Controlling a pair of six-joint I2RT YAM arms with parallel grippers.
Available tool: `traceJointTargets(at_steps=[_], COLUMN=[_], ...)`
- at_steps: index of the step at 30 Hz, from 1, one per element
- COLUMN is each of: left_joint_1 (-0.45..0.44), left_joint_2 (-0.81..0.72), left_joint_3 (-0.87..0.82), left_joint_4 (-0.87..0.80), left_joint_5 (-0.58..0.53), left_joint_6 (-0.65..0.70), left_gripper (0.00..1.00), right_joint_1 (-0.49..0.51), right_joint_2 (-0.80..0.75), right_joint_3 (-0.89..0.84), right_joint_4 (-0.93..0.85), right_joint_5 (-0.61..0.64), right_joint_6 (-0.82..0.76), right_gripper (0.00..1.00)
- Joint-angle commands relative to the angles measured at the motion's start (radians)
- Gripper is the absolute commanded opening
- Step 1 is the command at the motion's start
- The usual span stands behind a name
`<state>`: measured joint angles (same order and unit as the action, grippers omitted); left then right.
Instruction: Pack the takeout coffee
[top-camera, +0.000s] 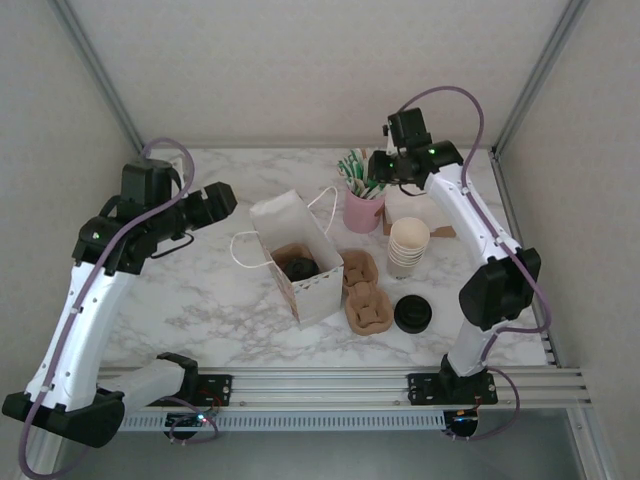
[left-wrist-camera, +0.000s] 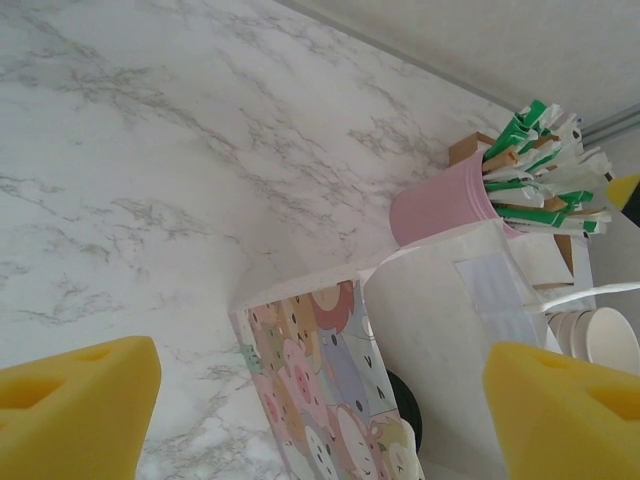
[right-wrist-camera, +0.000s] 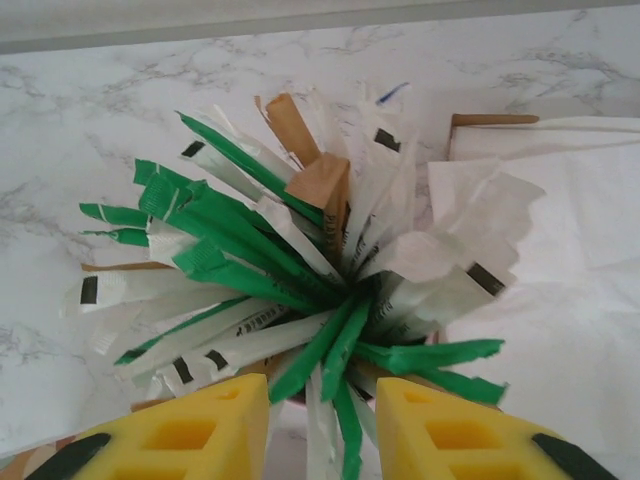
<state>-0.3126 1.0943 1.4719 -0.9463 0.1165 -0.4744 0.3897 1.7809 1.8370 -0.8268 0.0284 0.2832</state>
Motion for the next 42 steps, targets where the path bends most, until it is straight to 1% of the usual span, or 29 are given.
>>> traceJointTargets(at_steps=[1,4,6,9,12,15,16,18,25,29,33,35,38,39,40,41,42], left_joint_1=[-0.008,-0.009,-0.008,-0.009,-0.008,-0.008,-0.008,-0.008,-0.008,-0.008,-0.008,-0.008,-0.009,-0.009,-0.009,-0.009,-0.009], left_joint_2=[-0.017,-0.022,-0.024,-0.025,-0.024,-0.023,-0.024,-0.025,-0.031,-0.03,-0.03,-0.03,-0.031,-0.031,-0.031,-0.031,-0.03], left_joint_3=[0.004,0.002,0.002,-0.001,-0.006,-0.013,-0.013,-0.015,-0.017,-0.018,-0.018,-0.018,-0.018,-0.018,-0.018,-0.019,-0.019], left_joint_4=[-0.028,-0.033,-0.035,-0.034,-0.034,-0.035,-0.035,-0.037,-0.039,-0.039,-0.038,-0.038,-0.037,-0.037,-0.037,-0.037,-0.037], left_joint_5=[-0.024,-0.026,-0.028,-0.029,-0.029,-0.027,-0.025,-0.019,-0.02,-0.019,-0.018,-0.017,-0.016,-0.015,-0.015,-0.015,-0.015], left_joint_6=[-0.001,0.0,0.0,0.0,0.0,0.0,-0.002,-0.001,-0.001,-0.002,-0.002,-0.001,-0.001,0.0,0.0,0.0,0.0], left_gripper=[0.82,0.81,0.81,0.8,0.78,0.77,0.77,0.76,0.76,0.76,0.76,0.76,0.74,0.73,0.73,0.73,0.73], right_joint_1=[0.007,0.017,0.037,0.068,0.08,0.083,0.084,0.084,0.085,0.085,0.086,0.085,0.085,0.085,0.087,0.085,0.086], right_joint_2=[0.033,0.051,0.051,0.047,0.036,0.032,0.033,0.045,0.09,0.093,0.107,0.112,0.109,0.11,0.111,0.111,0.111], right_joint_3=[0.066,0.113,0.126,0.119,0.083,0.061,0.059,0.067,0.108,0.099,0.102,0.105,0.102,0.102,0.106,0.11,0.118], right_joint_4=[0.008,-0.036,-0.074,-0.12,-0.125,-0.114,-0.108,-0.106,-0.112,-0.1,-0.102,-0.1,-0.087,-0.085,-0.085,-0.087,-0.09], right_joint_5=[-0.02,-0.012,0.026,0.086,0.125,0.136,0.136,0.139,0.135,0.128,0.154,0.163,0.169,0.173,0.177,0.177,0.179], right_joint_6=[-0.016,-0.017,-0.026,-0.032,-0.023,-0.02,-0.022,-0.022,-0.024,-0.024,-0.025,-0.023,-0.023,-0.023,-0.024,-0.025,-0.023], right_gripper=[0.33,0.34,0.34,0.34,0.34,0.33,0.3,0.28,0.28,0.28,0.27,0.21,0.2,0.16,0.14,0.09,0.08])
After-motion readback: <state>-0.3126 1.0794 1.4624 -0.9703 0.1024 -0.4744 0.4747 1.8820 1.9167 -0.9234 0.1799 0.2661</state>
